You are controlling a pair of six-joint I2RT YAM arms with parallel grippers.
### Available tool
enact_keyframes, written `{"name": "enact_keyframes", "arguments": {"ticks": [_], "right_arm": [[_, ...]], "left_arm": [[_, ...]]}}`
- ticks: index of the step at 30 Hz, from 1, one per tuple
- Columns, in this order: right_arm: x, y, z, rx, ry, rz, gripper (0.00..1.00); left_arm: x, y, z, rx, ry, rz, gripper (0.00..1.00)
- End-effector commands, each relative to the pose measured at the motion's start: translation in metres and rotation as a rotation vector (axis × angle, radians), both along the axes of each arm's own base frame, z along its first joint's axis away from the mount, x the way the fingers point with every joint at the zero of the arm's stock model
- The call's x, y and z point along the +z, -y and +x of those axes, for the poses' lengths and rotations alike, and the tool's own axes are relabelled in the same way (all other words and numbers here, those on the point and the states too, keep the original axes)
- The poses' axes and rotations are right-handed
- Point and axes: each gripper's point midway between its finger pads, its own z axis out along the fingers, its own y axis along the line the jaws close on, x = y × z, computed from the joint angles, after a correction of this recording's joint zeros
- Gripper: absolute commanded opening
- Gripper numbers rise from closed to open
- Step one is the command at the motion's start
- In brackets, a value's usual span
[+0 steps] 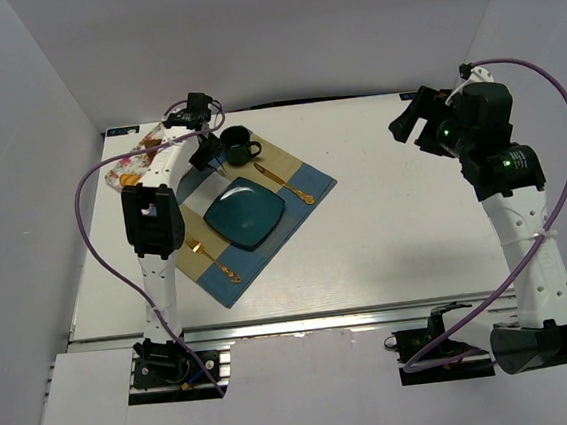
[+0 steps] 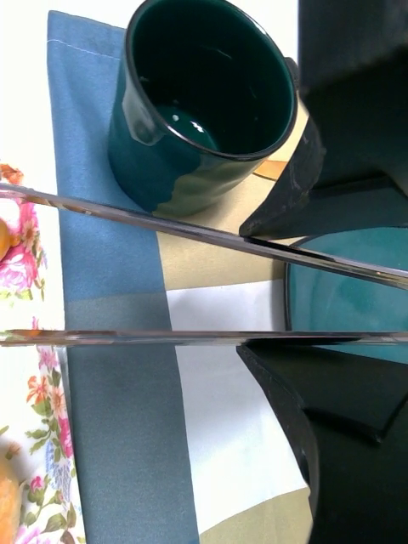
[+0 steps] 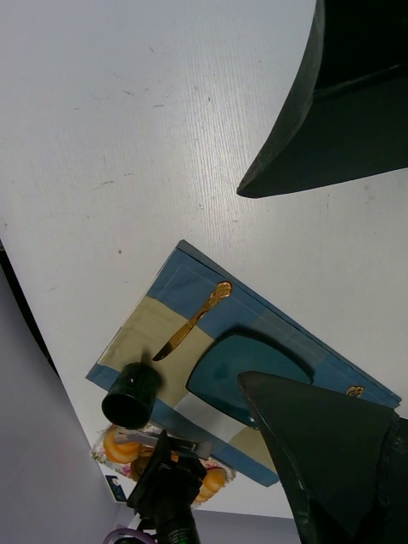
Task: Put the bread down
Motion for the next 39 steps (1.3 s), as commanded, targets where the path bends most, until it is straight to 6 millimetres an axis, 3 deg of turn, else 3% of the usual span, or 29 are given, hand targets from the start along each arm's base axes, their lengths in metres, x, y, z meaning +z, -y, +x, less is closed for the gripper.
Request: {"name": "enact_keyframes", "arguments": {"ticks": [1,4,6,8,13,22,28,31,32,34,35,36,38,39], "right_arm": [[0.016,0.001,0.006,-0.001,0.067,-0.014,0.90],[0.016,0.001,0.006,0.000,0.067,-0.019,0.89],[0.015,0.001,0.006,0.002,0.065,-0.020,0.89],[0.015,0.001,0.007,0.000,0.068,-0.018,0.89],[0.016,0.001,0.006,0.001,0.070,-0.018,0.89],[0.016,-0.001,0.002,0.009,0.069,-0.008,0.89],[0.014,0.002,-0.002,0.002,0.077,-0.015,0.89],[0.016,0.003,-0.005,0.005,0.086,-0.027,0.89],[0.015,0.004,-0.006,0.004,0.086,-0.029,0.89],[0.008,0.004,-0.011,0.005,0.075,-0.028,0.89],[0.006,0.004,-0.012,0.004,0.072,-0.027,0.89],[0.006,0.004,-0.015,0.004,0.076,-0.025,0.89],[-0.001,0.004,-0.018,0.005,0.065,-0.025,0.89],[-0.001,0.004,-0.020,0.006,0.068,-0.024,0.89]], "left_arm": [[0.021,-0.005,0.007,0.039,0.053,-0.026,0.58],[0.020,-0.009,0.004,0.042,0.042,-0.021,0.47],[0.020,-0.011,0.002,0.043,0.034,-0.019,0.33],[0.018,-0.011,0.000,0.042,0.030,-0.023,0.28],[0.040,-0.013,0.006,0.042,0.077,-0.033,0.13],[0.114,-0.013,0.010,0.001,0.219,-0.051,0.09],[0.147,-0.017,-0.007,-0.052,0.250,-0.018,0.06],[0.169,-0.012,-0.030,-0.107,0.255,-0.005,0.05],[0.186,-0.012,-0.042,-0.139,0.277,0.010,0.05],[0.185,-0.004,-0.067,-0.209,0.230,0.040,0.05],[0.203,-0.002,-0.084,-0.234,0.257,0.043,0.05],[0.191,0.009,-0.103,-0.281,0.207,0.054,0.05],[0.193,0.021,-0.130,-0.344,0.197,0.068,0.05],[0.190,0.034,-0.159,-0.394,0.186,0.066,0.05]]}}
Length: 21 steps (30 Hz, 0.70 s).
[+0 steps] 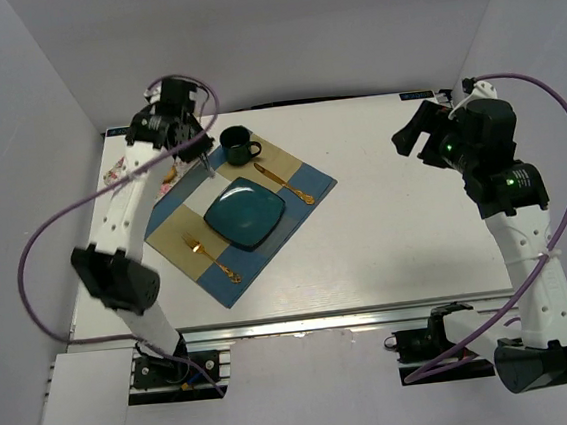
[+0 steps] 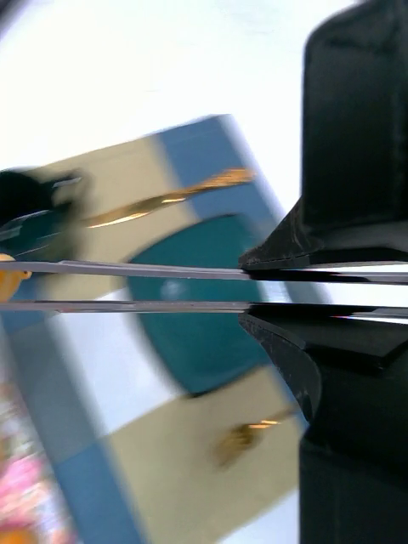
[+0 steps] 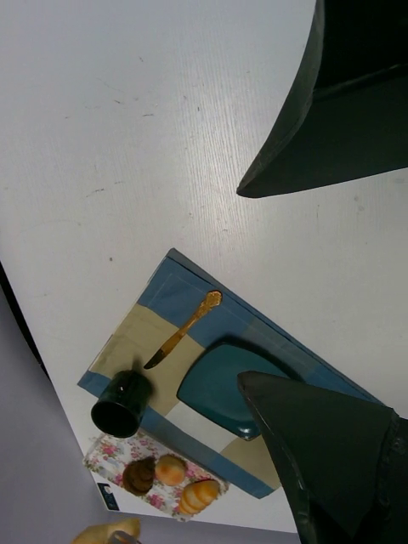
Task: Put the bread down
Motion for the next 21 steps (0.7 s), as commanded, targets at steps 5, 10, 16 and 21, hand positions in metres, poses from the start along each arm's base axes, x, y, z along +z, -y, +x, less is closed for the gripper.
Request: {"name": "enact_keyframes", "arguments": {"ticks": [5,10,16,21], "right_arm": [[0.007,-0.006,-0.011,0.025,0.037,0.032,0.89],[0.005,-0.015,-0.016,0.062,0.041,0.058,0.89],[-0.001,-0.018,-0.024,0.076,0.041,0.054,0.89],[0.004,-0.015,-0.027,0.070,0.058,0.038,0.89]], "left_arm": [[0.001,0.054,-0.134,-0.216,0.020,-0.094,0.05],[-0.017,0.054,-0.174,-0.223,0.053,-0.173,0.05],[-0.039,0.072,-0.183,-0.298,0.020,-0.150,0.05],[-0.068,0.072,-0.182,-0.290,-0.025,-0.098,0.05]]}}
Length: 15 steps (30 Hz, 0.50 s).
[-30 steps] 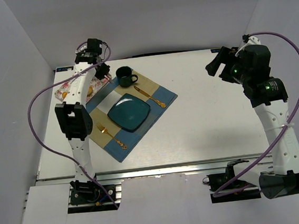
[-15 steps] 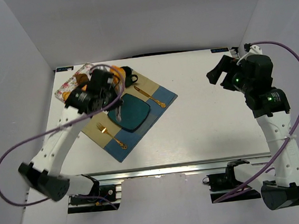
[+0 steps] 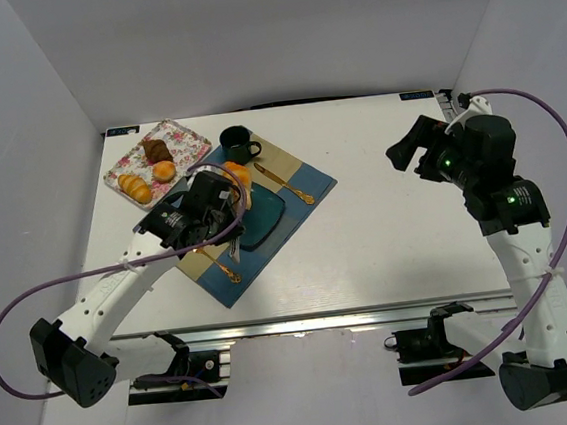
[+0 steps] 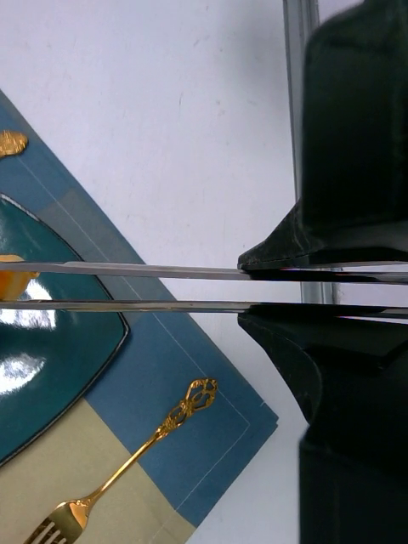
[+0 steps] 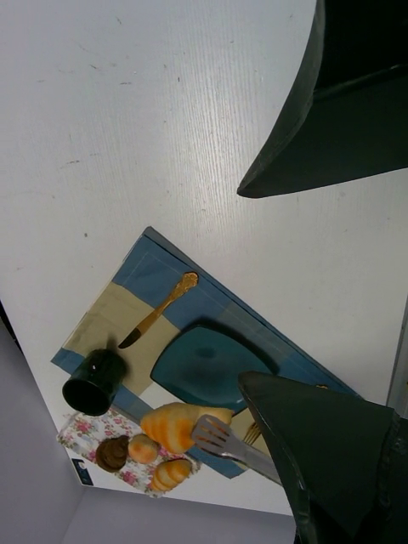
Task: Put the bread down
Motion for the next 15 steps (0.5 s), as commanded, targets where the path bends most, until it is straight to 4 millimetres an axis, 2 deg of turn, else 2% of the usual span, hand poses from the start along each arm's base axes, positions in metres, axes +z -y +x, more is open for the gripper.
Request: {"name": "enact_keyframes", "arguments": {"ticks": [1,5,11,15], "right_arm": [[0.018,0.001,-0.002,0.004,0.068,-0.003,0.89],[0.014,0.002,-0.004,0.001,0.061,-0.008,0.89],[0.008,0.001,-0.005,0.005,0.050,-0.008,0.89],[0.004,0.001,-0.004,0.005,0.040,-0.007,0.89]], "left_arm": [[-0.003,-0.001,0.012,0.035,0.046,0.008,0.05],[-0.016,-0.010,0.011,0.077,0.031,0.042,0.05],[-0.039,-0.024,-0.003,0.109,-0.002,0.067,0.05],[-0.051,-0.025,-0.007,0.108,-0.023,0.073,0.05]]}}
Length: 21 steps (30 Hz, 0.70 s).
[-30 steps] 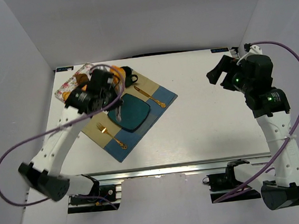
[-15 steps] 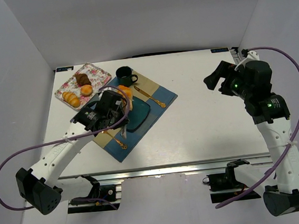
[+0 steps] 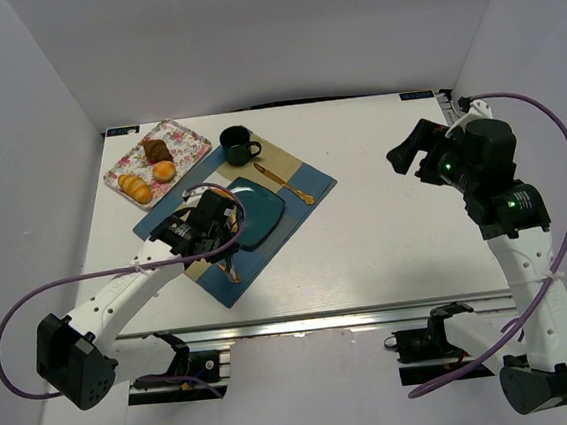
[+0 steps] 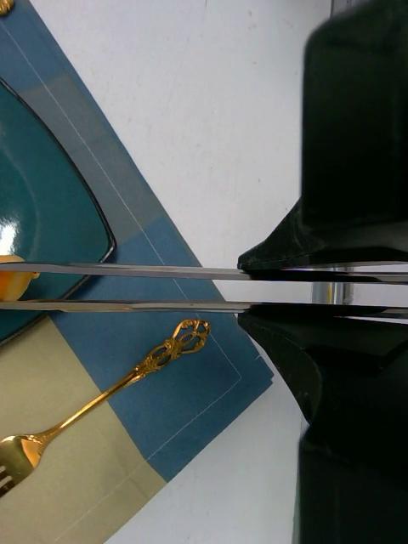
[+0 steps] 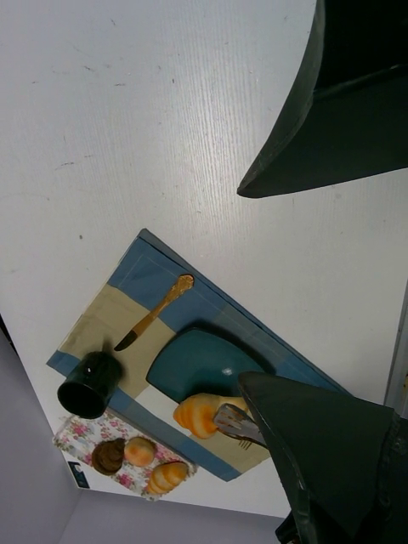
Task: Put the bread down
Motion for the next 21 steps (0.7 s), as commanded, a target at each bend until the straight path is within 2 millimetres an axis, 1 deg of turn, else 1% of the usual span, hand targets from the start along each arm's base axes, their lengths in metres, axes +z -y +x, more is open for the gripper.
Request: {"name": "enact_keyframes", "arguments": {"ticks": [1,4,7,9,12,15,18,21], "right_arm": [[0.007,-0.001,0.000,0.008,0.038,-0.002,0.89],[0.006,-0.002,0.000,0.012,0.036,-0.001,0.89],[0.006,-0.002,0.001,0.011,0.032,0.002,0.89],[0.005,-0.002,0.001,0.013,0.031,0.000,0.89],[0.005,-0.002,0.000,0.012,0.029,0.001,0.89],[0.003,-0.003,0.001,0.014,0.026,0.001,0.89],[0.002,-0.003,0.001,0.014,0.022,0.005,0.89],[0.003,-0.004,0.002,0.016,0.024,0.009,0.89]], "left_arm": [[0.005,-0.001,0.005,0.025,0.053,-0.024,0.05],[0.003,0.001,0.007,0.023,0.056,-0.032,0.06],[0.001,0.001,0.006,0.023,0.049,-0.023,0.15],[0.000,-0.002,0.005,0.029,0.042,-0.012,0.24],[0.004,-0.002,0.006,0.031,0.048,-0.011,0.37],[0.008,-0.002,0.005,0.028,0.048,-0.011,0.46],[0.012,-0.003,0.005,0.024,0.050,-0.008,0.51],[0.016,-0.006,0.004,0.026,0.049,0.005,0.53]]}}
